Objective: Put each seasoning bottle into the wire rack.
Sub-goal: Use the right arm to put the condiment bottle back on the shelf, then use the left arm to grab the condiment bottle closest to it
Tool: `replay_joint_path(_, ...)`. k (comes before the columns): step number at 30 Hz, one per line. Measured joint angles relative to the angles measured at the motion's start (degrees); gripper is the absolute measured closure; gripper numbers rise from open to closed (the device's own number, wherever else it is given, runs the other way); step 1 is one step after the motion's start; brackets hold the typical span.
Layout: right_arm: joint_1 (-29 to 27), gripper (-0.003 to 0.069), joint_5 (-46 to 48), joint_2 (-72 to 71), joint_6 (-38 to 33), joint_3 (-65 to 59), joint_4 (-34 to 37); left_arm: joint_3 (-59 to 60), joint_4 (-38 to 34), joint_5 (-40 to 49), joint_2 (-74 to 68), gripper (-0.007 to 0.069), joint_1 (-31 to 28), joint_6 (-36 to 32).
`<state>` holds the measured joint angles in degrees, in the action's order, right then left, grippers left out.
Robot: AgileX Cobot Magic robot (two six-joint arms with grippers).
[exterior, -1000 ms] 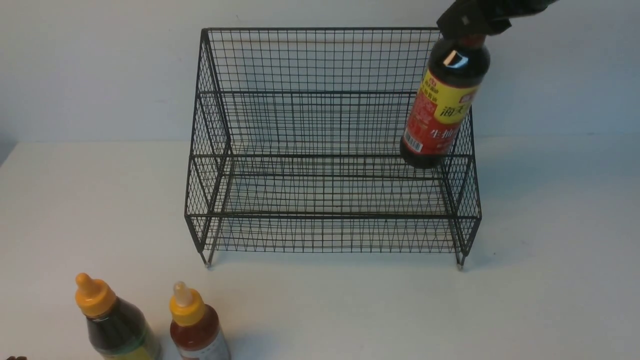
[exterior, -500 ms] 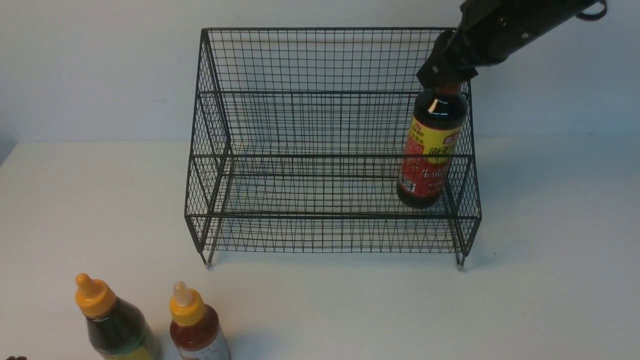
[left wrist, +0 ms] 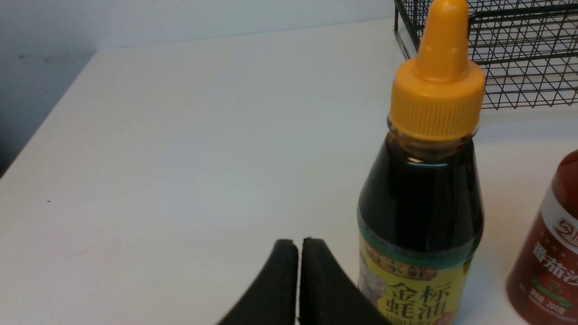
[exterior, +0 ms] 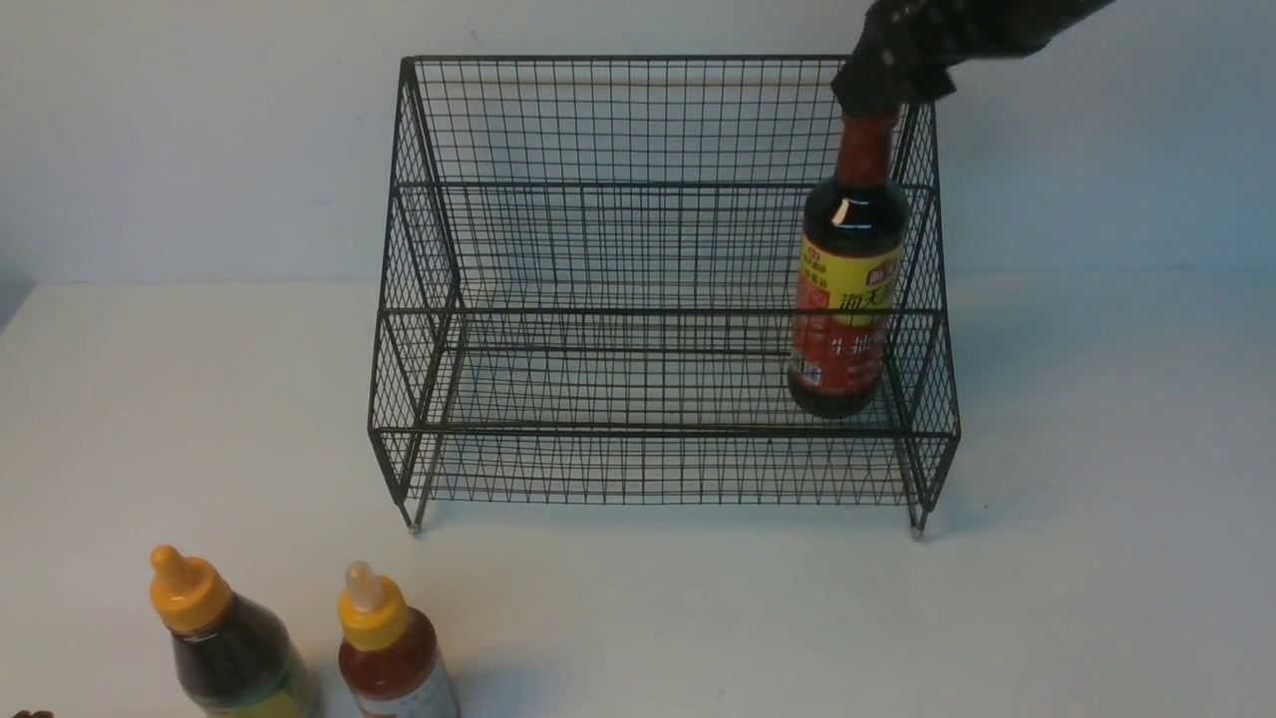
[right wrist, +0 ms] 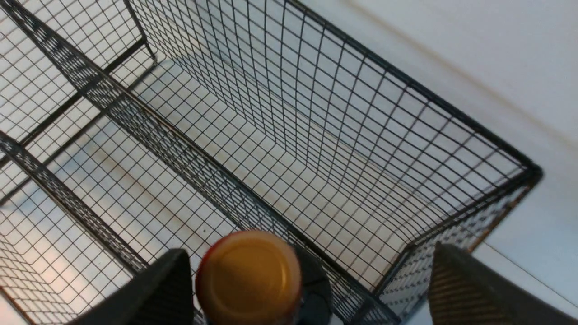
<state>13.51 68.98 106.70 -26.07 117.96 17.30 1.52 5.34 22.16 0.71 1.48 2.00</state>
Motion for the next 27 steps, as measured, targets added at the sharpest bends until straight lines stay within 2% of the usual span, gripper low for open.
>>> replay_joint_path(4,0.0,0.0008,3.3,-4.4,5.5,5.5,-4.5,0.0,0.0,0.0,0.0,0.0629,0.0,0.0)
replay_joint_path(9,0.0,0.0071,4.0,-10.5,10.9,6.6,-7.2,0.0,0.0,0.0,0.0,0.0629,0.0,0.0)
replay_joint_path(13,0.0,0.0223,4.3,-19.8,15.6,6.4,-9.9,0.0,0.0,0.0,0.0,0.0629,0.0,0.0)
replay_joint_path(14,0.0,0.0285,4.3,-23.4,16.9,5.4,-10.3,0.0,0.0,0.0,0.0,0.0629,0.0,0.0)
replay_joint_path(17,0.0,0.0379,4.3,-29.5,18.2,2.5,-11.1,0.0,0.0,0.0,0.0,0.0629,0.0,0.0)
replay_joint_path(20,0.0,0.0528,4.3,-42.3,19.9,-6.6,-13.2,0.0,0.0,0.0,0.0,0.0629,0.0,0.0)
replay_joint_path(22,0.0,0.0600,4.3,-50.9,21.4,-14.2,-13.9,0.0,0.0,0.0,0.0,0.0629,0.0,0.0)
replay_joint_path(24,0.0,0.0634,4.3,-56.5,22.4,-19.6,-14.0,0.0,0.0,0.0,0.0,0.0629,0.0,0.0)
replay_joint_path(25,0.0,0.0655,2.9,-64.2,22.9,-26.9,-13.7,0.0,0.0,0.0,0.0,0.0629,0.0,0.0)
replay_joint_path(27,0.0,0.0670,-5.5,-75.8,22.4,-41.7,-11.2,0.0,0.0,0.0,0.0,0.0629,0.0,0.0)
